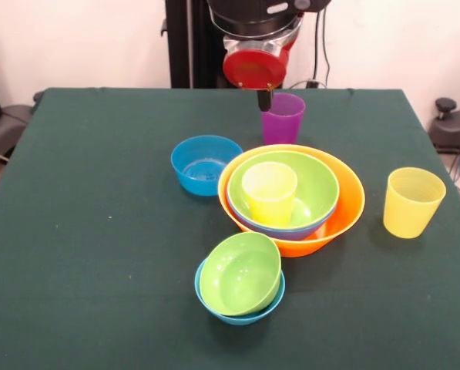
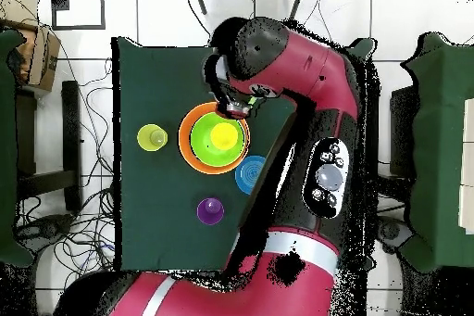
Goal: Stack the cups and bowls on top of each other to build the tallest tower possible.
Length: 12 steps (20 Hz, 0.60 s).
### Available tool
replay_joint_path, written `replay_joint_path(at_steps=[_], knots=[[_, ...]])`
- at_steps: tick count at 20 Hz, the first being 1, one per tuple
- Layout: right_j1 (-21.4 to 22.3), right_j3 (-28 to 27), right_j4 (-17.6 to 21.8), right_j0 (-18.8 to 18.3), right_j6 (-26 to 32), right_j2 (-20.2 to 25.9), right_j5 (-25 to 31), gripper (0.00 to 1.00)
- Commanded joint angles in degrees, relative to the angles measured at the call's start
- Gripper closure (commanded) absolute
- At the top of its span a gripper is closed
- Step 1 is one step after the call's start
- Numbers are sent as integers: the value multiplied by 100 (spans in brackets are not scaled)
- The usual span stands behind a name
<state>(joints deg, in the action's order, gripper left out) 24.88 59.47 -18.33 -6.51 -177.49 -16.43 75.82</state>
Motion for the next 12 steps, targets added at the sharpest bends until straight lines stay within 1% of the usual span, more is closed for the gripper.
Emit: replay_joint_path(at_steps=[1, 4, 6, 7, 8, 9, 11, 12], knots=[[-84, 53, 420, 58, 280, 355, 228, 100], [-26, 126, 441, 100, 269, 311, 170, 100], [28, 186, 551, 109, 334, 228, 147, 100], [51, 236, 689, 102, 464, 163, 77, 100], [55, 299, 784, 83, 548, 120, -30, 100], [-12, 400, 984, 68, 700, 51, -296, 100], [-150, 556, 1177, 12, 791, 18, -783, 100], [-192, 582, 1224, -38, 831, 36, -920, 100]])
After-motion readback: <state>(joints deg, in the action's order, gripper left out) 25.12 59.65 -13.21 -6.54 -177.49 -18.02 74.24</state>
